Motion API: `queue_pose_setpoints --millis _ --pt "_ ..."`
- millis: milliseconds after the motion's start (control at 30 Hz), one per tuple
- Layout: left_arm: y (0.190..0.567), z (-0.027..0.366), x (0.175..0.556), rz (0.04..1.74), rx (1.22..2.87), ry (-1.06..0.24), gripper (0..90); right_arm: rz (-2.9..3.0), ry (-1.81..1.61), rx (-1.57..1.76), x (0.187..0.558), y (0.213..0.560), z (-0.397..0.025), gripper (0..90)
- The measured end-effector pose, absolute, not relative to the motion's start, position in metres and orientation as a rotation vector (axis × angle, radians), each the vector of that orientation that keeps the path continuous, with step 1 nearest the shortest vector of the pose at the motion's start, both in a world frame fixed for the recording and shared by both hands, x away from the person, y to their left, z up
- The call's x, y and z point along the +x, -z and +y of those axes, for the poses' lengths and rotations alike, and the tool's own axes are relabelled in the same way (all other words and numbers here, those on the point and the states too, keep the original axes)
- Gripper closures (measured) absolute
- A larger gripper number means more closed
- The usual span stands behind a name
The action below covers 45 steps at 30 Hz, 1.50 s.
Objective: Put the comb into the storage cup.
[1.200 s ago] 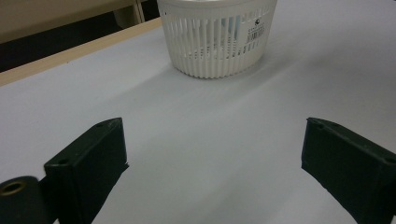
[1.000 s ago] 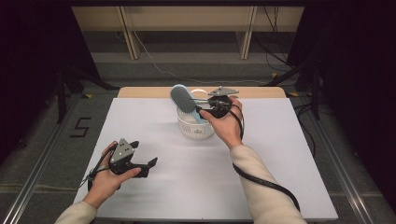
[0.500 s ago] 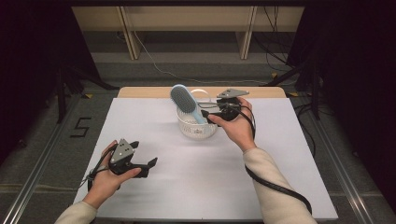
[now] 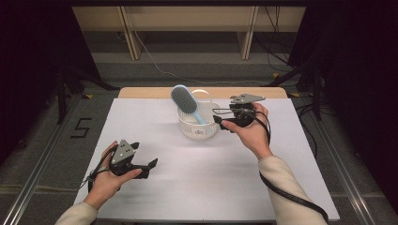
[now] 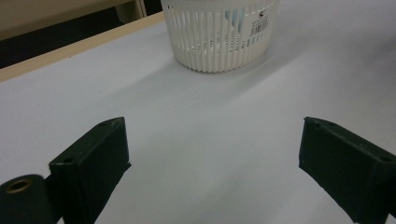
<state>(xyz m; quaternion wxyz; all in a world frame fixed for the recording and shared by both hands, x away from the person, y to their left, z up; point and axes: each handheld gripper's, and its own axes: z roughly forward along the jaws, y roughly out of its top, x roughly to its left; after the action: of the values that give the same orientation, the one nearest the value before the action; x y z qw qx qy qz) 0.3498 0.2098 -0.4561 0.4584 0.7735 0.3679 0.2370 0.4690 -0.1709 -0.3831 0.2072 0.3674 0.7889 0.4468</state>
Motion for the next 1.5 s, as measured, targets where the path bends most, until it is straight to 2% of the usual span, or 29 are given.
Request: queue_pose_setpoints --millis 867,1500 --pt "0.455 0.212 0.349 0.912 1.903 -0.594 7.6 2.21 -1.268 0.97 0.432 0.386 -0.206 20.2" --pt "0.455 0.213 0.349 0.916 1.899 -0.6 7.3 2.196 -1.251 1.003 0.399 0.403 -0.25 19.1"
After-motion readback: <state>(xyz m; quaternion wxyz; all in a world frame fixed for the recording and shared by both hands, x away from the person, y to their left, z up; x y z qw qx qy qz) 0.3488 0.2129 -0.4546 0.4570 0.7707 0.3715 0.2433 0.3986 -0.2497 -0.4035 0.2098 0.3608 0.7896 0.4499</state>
